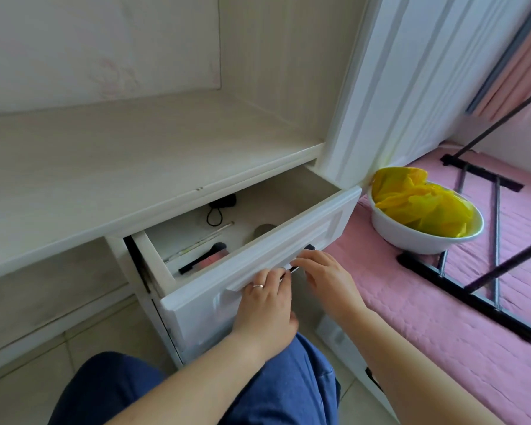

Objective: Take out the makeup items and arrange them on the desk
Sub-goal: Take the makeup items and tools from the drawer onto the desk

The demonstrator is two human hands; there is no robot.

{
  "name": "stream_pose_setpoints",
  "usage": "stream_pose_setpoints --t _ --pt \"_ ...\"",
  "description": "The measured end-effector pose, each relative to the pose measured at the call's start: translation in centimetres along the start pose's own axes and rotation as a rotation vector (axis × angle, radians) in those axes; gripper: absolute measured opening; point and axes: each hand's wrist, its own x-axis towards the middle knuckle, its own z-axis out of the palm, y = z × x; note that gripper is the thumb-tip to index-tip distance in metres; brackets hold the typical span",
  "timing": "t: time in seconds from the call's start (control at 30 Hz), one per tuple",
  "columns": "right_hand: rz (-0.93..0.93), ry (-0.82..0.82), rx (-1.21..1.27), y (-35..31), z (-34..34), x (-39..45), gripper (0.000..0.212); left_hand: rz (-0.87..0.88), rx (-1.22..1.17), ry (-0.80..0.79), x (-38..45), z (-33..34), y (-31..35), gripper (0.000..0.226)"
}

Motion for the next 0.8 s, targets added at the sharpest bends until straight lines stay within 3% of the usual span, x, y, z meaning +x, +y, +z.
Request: stream_pose_setpoints --t 0.8 --pt "0.037 -0.005 -0.053 1.3 -3.4 -7.4 0.032 0.152 0.039 -0.106 -4.5 0.6 5.5 0.071"
